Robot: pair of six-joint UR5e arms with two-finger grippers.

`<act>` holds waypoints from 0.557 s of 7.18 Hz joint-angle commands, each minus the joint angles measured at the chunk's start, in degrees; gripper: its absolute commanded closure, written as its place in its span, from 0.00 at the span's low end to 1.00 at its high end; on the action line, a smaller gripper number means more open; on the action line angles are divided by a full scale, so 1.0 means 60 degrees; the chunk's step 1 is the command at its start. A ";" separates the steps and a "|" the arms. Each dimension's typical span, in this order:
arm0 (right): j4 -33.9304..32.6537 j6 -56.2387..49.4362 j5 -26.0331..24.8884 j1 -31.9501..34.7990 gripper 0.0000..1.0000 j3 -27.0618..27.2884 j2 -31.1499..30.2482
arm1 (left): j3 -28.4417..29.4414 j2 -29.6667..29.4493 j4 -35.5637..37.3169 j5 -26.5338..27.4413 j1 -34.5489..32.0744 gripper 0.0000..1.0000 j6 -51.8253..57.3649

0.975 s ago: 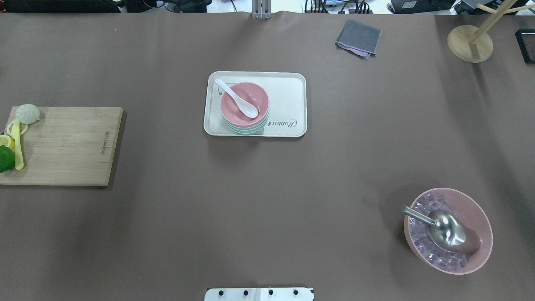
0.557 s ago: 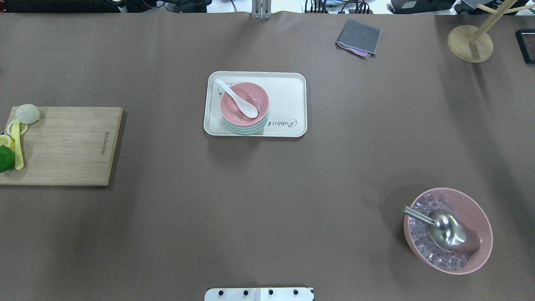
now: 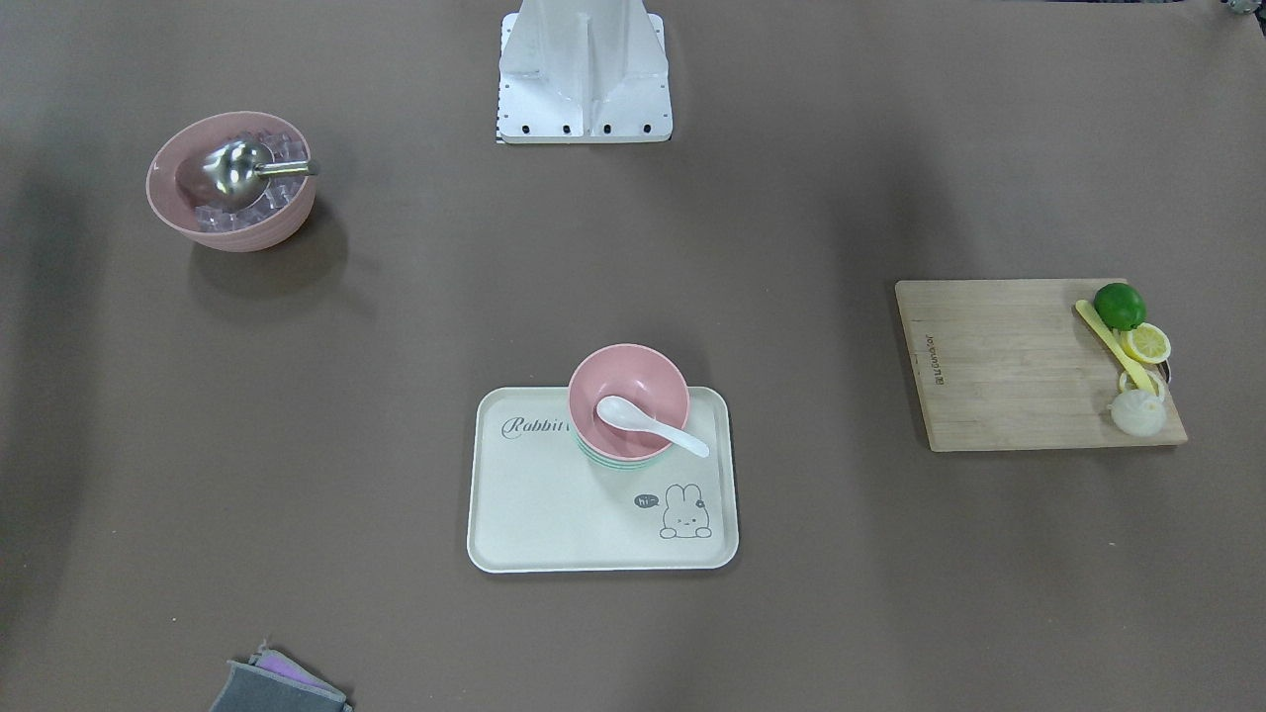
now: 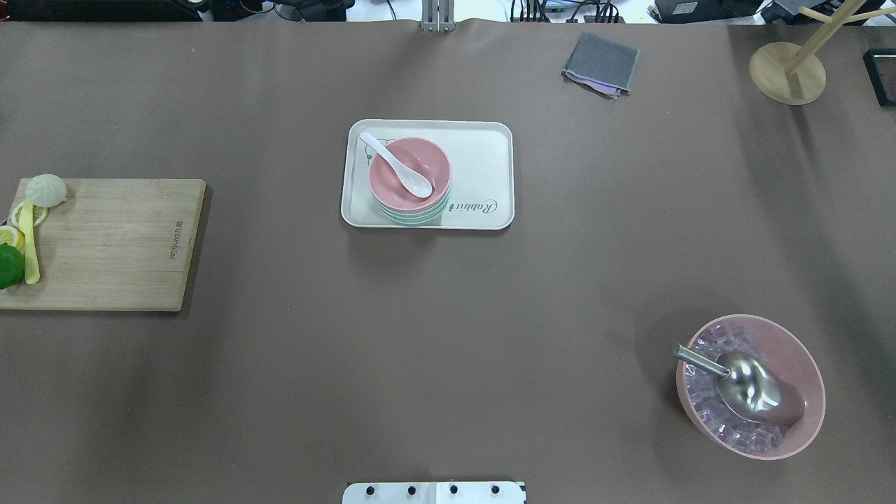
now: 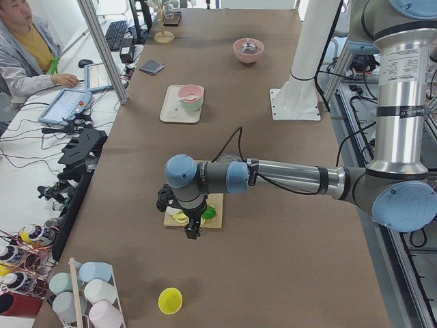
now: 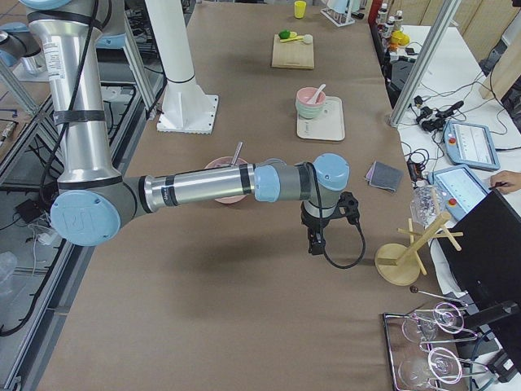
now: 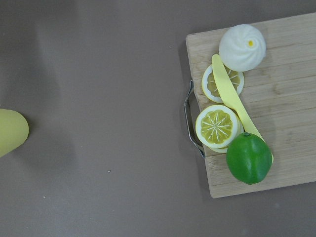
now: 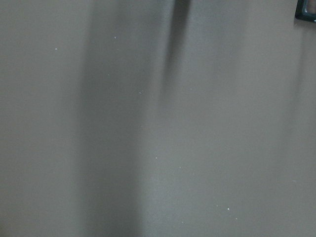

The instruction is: Stack pink bowl on green and place spoon

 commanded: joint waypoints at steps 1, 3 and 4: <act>-0.0001 0.0000 -0.0001 0.0000 0.00 -0.0001 -0.0003 | 0.0207 -0.0049 0.0017 -0.0006 -0.0113 0.02 -0.0022; -0.0001 0.0000 -0.0044 0.0000 0.00 -0.0015 -0.0046 | 0.0325 -0.0078 0.0046 -0.0035 -0.0479 0.02 0.0007; -0.0001 0.0000 -0.0190 0.0000 0.00 -0.0030 -0.0076 | 0.0354 -0.0108 0.0046 -0.0006 -0.0480 0.02 0.0007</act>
